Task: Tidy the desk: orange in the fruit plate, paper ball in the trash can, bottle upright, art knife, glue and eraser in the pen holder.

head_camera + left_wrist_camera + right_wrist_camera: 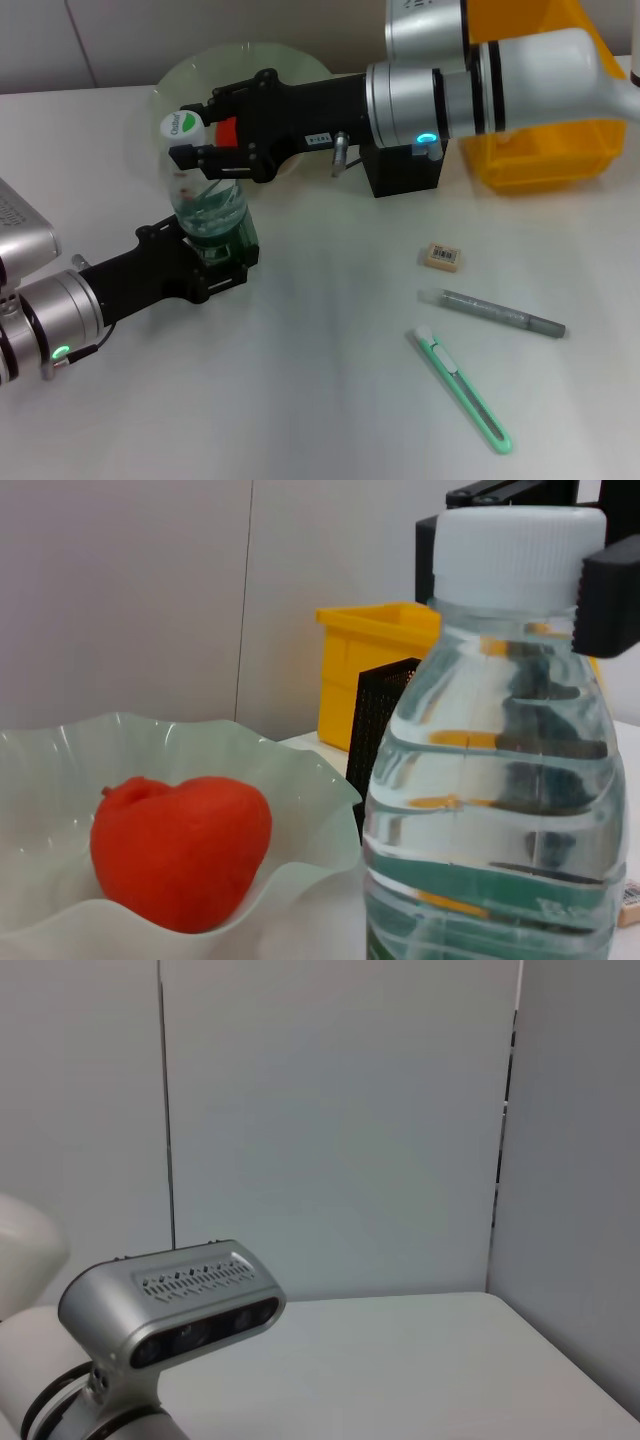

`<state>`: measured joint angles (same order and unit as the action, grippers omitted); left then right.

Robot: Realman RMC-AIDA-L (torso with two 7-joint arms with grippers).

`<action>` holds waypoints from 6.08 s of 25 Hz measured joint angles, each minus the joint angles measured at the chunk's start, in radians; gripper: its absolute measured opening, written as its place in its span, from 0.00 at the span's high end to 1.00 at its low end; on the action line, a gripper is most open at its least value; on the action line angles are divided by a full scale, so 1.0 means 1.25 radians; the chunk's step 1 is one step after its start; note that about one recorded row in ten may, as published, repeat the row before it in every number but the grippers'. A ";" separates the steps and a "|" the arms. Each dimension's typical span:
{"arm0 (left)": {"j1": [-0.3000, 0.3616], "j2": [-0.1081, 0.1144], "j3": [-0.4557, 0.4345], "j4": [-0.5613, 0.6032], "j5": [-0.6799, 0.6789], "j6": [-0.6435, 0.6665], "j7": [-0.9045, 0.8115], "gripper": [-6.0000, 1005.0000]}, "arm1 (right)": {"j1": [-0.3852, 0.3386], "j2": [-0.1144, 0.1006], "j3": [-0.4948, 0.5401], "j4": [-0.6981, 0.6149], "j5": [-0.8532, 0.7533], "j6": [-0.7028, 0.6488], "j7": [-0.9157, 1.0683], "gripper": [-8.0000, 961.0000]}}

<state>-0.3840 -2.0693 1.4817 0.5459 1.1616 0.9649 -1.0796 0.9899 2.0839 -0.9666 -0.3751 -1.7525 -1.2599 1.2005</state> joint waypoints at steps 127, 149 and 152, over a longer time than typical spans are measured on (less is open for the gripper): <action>0.031 0.002 -0.011 0.014 -0.006 0.050 -0.003 0.22 | -0.172 -0.001 -0.219 -0.331 0.025 -0.017 0.271 0.48; 0.032 0.001 -0.011 0.017 -0.003 0.050 -0.001 0.22 | -0.175 -0.002 -0.226 -0.322 0.014 0.007 0.280 0.48; 0.030 0.001 -0.010 0.017 -0.002 0.050 -0.001 0.22 | -0.172 -0.002 -0.228 -0.317 0.001 0.012 0.283 0.48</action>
<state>-0.3462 -2.0677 1.4695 0.5674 1.1586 1.0271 -1.0802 0.7751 2.0816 -1.2519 -0.7717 -1.7507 -1.2455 1.5545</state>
